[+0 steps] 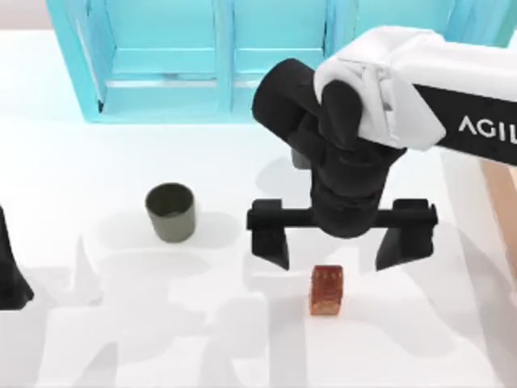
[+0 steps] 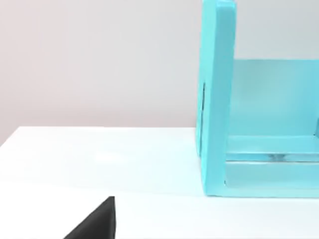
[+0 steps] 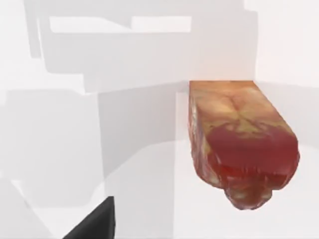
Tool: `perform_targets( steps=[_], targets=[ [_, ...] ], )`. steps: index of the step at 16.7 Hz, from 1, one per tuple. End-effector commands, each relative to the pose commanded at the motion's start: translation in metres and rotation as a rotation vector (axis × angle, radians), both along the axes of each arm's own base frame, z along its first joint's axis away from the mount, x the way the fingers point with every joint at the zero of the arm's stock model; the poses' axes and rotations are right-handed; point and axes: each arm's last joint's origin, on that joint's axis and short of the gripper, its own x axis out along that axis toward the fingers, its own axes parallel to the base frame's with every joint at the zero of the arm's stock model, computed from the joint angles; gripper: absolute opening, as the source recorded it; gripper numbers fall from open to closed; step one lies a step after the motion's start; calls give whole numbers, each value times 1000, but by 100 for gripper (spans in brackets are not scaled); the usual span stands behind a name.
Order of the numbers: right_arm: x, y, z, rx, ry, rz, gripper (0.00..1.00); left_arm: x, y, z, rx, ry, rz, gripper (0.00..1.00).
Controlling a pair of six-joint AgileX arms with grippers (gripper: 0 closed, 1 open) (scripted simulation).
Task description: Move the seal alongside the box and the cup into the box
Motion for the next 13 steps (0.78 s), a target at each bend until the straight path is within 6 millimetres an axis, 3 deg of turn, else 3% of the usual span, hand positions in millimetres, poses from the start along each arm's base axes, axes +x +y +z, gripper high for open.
perform_targets(
  steps=[3, 9, 13],
  targets=[
    [0, 1, -13, -5, 4, 4, 100, 0, 0, 0, 0, 0, 0, 100],
    [0, 2, -73, 2, -3, 4, 100, 0, 0, 0, 0, 0, 0, 100],
    [-1, 2, -80, -2, 1, 4, 100, 0, 0, 0, 0, 0, 0, 100]
  ],
)
